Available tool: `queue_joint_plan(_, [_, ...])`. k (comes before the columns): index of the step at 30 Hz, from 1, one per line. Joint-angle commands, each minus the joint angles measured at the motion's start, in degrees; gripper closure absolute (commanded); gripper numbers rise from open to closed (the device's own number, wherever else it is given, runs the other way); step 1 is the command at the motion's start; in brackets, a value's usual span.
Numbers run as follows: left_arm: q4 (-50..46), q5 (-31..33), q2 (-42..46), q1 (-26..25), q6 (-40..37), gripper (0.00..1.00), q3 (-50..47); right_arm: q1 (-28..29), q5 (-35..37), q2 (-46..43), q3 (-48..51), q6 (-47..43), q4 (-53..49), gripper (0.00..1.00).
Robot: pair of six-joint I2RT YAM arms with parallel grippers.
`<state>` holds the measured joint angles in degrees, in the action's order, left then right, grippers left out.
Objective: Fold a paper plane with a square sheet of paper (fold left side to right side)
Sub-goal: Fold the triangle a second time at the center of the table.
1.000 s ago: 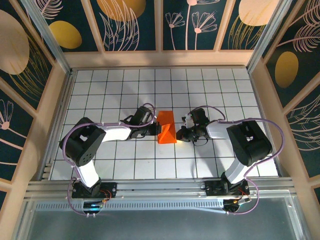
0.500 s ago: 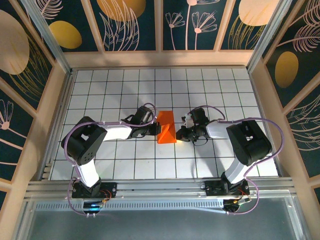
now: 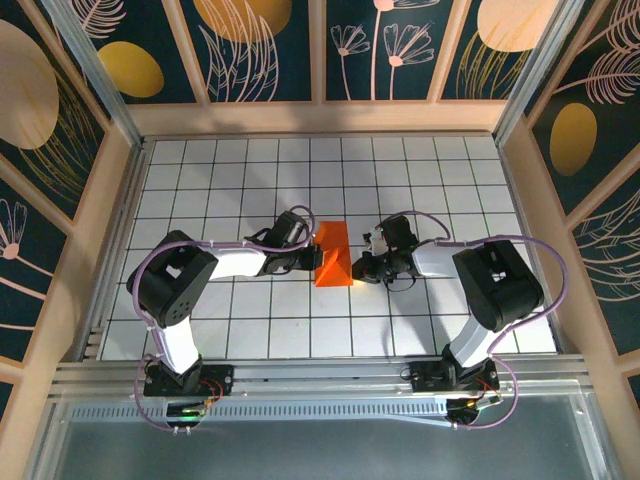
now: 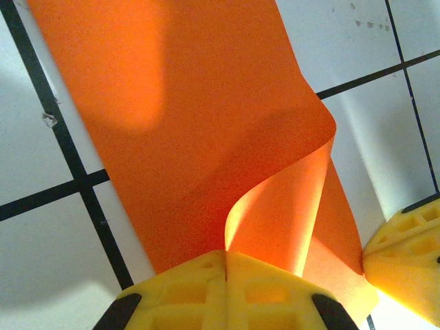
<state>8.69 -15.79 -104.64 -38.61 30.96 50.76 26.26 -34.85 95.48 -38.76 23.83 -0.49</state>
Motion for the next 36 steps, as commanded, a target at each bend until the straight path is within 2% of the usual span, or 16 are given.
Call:
queue_joint_plan(1, [-1.00,0.67,-1.00,0.50,-1.43,1.00,1.44,0.58,5.06,2.81,0.17,-1.68,-2.77,1.00])
queue_joint_plan(14, [-0.87,0.67,-2.37,0.47,-1.69,1.00,1.70,0.48,5.06,2.60,0.27,-1.60,-2.74,1.00])
queue_joint_plan(21, [-1.21,0.34,-4.26,0.47,-2.00,1.00,1.45,0.24,3.24,-0.27,-1.28,-0.61,-2.84,1.00])
queue_joint_plan(27, [-2.18,0.93,-4.60,0.47,-2.44,1.00,1.58,-0.50,1.07,-4.70,-2.43,1.22,-1.37,0.93])
queue_joint_plan(32, [-2.62,1.03,-4.52,0.52,-2.57,1.00,1.50,1.08,0.31,-5.94,-2.85,4.35,2.35,1.00])
queue_joint_plan(36, [-2.62,0.99,-4.63,0.47,-2.65,1.00,1.55,3.32,0.64,-3.74,-3.58,7.35,6.34,1.00])
